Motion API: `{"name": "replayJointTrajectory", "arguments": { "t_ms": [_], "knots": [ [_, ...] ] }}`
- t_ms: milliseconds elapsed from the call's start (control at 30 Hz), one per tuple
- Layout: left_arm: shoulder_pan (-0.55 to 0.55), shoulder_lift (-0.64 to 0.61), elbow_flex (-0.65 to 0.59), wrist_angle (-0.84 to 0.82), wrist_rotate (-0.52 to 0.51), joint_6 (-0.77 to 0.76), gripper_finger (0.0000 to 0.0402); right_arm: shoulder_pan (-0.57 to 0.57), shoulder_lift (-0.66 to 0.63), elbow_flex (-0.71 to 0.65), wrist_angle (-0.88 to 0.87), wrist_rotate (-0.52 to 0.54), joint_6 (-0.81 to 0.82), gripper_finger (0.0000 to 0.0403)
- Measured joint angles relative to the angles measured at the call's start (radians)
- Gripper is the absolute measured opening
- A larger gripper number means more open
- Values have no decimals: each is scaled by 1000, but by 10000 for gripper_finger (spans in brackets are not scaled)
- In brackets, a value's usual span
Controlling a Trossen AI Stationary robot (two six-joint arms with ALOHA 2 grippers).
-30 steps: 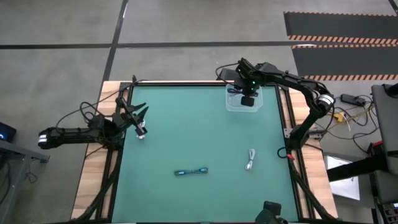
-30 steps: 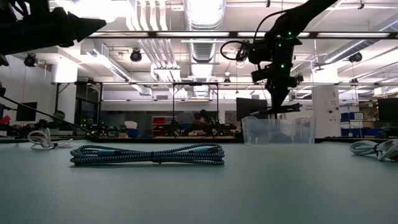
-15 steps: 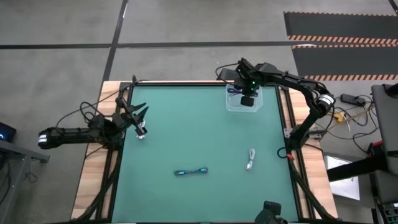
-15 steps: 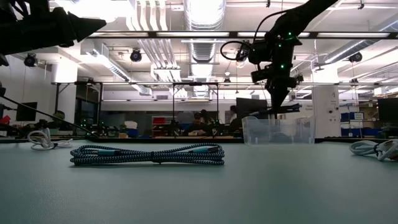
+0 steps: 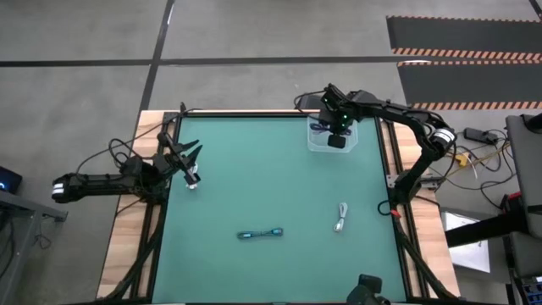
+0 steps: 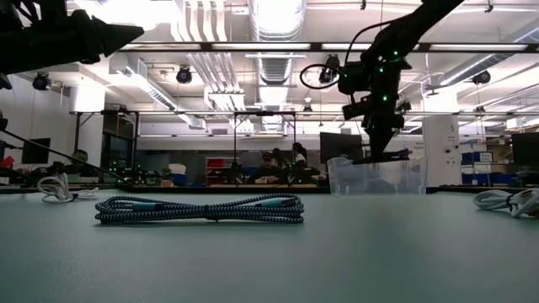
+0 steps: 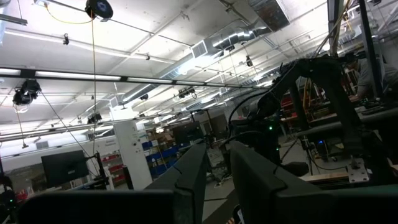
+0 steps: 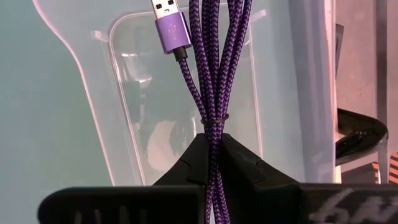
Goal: Pick and place USB-C Cables
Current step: Put the violet charger cable into the transparent bin
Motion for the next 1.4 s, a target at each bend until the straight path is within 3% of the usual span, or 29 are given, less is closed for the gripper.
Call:
{"name": "replayJointTrajectory", "arguments": {
  "t_ms": [833,1400],
  "knots": [
    [0,0,0,0,0,0,58,-33,0,-149,156,3,-9,13],
    [0,0,0,0,0,0,58,-33,0,-159,205,3,-7,13]
  ]
}}
